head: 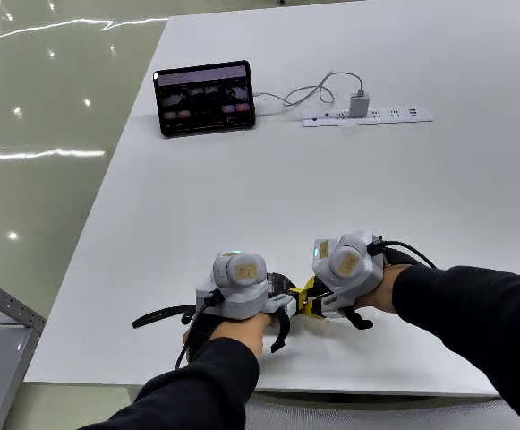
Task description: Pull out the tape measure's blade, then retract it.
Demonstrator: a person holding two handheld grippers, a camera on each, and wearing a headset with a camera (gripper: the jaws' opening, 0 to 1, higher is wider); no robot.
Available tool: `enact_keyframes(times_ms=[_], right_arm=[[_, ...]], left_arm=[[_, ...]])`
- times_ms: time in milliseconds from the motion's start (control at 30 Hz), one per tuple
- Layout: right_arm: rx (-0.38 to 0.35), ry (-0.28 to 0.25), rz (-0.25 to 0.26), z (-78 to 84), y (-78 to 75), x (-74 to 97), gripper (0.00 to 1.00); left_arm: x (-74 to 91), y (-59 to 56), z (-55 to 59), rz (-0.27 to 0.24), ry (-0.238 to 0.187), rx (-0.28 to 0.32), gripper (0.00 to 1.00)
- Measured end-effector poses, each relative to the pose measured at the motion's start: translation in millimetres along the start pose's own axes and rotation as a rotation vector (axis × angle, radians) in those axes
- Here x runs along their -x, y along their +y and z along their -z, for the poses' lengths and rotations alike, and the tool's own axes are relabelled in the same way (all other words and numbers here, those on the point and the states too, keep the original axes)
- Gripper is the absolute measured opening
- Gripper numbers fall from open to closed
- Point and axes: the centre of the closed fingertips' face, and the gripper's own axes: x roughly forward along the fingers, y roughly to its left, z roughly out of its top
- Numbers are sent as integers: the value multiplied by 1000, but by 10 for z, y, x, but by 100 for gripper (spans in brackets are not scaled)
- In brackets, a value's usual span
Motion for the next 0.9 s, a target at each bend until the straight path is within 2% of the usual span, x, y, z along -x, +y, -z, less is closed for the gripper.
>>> enact_keyframes(times_ms=[733,900], right_arm=[[-27,-6,-1,3,0,2,12],[-11,1,9,4,6,4,12]], left_arm=[[1,-4,-4,0,-7,-10,62],[-5,-2,2,-3,-7,-12,63]])
